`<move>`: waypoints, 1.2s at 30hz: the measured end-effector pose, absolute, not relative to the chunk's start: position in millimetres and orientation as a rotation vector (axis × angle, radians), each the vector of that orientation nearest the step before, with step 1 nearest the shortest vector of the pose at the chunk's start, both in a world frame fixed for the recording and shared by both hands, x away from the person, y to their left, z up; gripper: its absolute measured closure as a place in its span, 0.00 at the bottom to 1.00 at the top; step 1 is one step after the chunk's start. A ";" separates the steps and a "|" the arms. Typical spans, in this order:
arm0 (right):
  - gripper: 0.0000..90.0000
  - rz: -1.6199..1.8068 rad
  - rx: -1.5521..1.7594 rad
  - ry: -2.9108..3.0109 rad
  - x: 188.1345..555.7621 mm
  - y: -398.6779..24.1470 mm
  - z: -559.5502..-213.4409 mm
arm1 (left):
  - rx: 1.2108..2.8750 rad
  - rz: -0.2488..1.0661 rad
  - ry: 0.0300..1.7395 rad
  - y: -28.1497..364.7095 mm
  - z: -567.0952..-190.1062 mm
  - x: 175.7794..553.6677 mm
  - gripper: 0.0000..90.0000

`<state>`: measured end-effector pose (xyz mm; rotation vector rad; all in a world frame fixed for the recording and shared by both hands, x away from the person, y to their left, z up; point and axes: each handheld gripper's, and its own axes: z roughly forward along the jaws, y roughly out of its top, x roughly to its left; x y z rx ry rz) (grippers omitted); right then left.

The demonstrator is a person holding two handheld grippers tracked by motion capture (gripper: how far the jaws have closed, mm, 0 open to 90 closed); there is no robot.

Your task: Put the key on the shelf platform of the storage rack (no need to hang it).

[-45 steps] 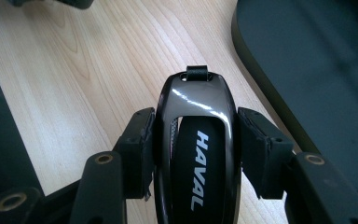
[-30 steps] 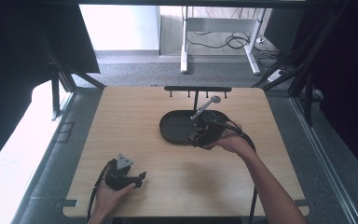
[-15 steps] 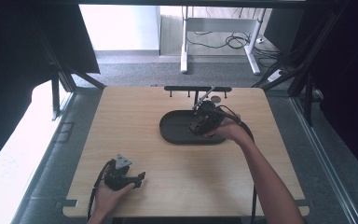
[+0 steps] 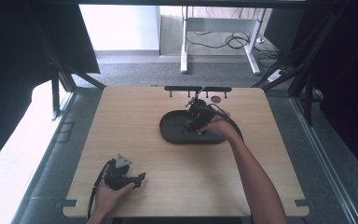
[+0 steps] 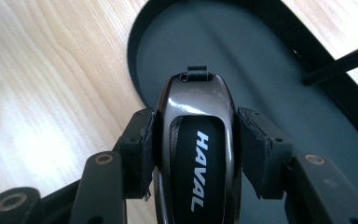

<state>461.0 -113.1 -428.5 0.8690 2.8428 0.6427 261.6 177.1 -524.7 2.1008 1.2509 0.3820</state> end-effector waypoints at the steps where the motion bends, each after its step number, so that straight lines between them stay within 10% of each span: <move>1: 0.55 0.642 0.864 2.843 462.2 -112.7 -431.0 | 2.104 0.381 1.250 177.5 -524.8 261.6 0.24; 36: 0.54 0.369 0.913 2.805 483.7 -137.6 -501.9 | 2.123 0.364 1.259 178.7 -527.7 260.3 0.24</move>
